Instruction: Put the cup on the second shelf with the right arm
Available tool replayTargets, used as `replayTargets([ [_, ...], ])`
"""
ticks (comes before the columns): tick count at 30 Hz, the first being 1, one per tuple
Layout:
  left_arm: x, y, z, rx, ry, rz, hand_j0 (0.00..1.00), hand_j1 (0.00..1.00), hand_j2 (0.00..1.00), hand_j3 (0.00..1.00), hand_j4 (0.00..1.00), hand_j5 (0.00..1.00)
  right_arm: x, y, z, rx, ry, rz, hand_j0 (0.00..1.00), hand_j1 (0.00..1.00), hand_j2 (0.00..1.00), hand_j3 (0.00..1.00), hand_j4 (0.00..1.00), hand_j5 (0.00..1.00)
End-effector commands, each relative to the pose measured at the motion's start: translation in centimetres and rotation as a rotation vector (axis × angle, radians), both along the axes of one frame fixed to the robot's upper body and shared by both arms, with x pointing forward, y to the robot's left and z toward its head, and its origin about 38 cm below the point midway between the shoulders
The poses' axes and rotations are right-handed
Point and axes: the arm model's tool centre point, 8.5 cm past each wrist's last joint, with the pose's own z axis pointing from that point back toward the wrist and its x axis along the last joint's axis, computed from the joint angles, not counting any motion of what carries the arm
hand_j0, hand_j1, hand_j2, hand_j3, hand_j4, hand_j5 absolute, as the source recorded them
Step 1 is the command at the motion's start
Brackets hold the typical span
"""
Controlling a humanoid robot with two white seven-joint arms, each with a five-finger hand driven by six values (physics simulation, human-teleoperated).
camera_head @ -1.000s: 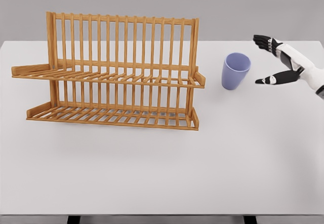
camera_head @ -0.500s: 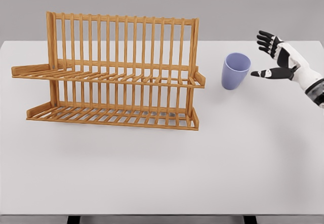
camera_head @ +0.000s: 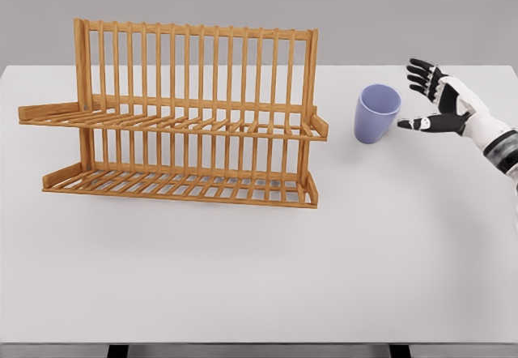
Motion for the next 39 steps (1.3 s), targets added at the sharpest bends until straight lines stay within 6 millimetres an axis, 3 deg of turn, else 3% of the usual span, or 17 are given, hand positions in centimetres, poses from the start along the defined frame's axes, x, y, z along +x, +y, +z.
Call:
replayTargets([
  [1,0.0,0.0,0.0,0.001,0.001,0.0,1.0,1.0,1.0,1.0,1.0,1.0,0.0,-0.2,0.6,0.0,-0.015,0.001,1.0,1.0,1.0,1.0,1.0,1.0],
  [4,0.0,0.0,0.0,0.001,0.001,0.0,1.0,1.0,1.0,1.0,1.0,1.0,-0.4,-1.1,0.7,-0.014,-0.014,-0.009,1.0,1.0,1.0,1.0,1.0,1.0],
  [14,0.0,0.0,0.0,0.0,0.0,-0.002,1.0,1.0,1.0,1.0,1.0,1.0,-0.2,1.0,1.7,-0.013,-0.054,0.044,1.0,1.0,1.0,1.0,1.0,1.0],
  [39,0.0,0.0,0.0,0.001,0.001,-0.002,1.0,1.0,1.0,1.0,1.0,1.0,-1.1,3.1,0.0,0.012,-0.037,0.079,1.0,1.0,1.0,1.0,1.0,1.0],
])
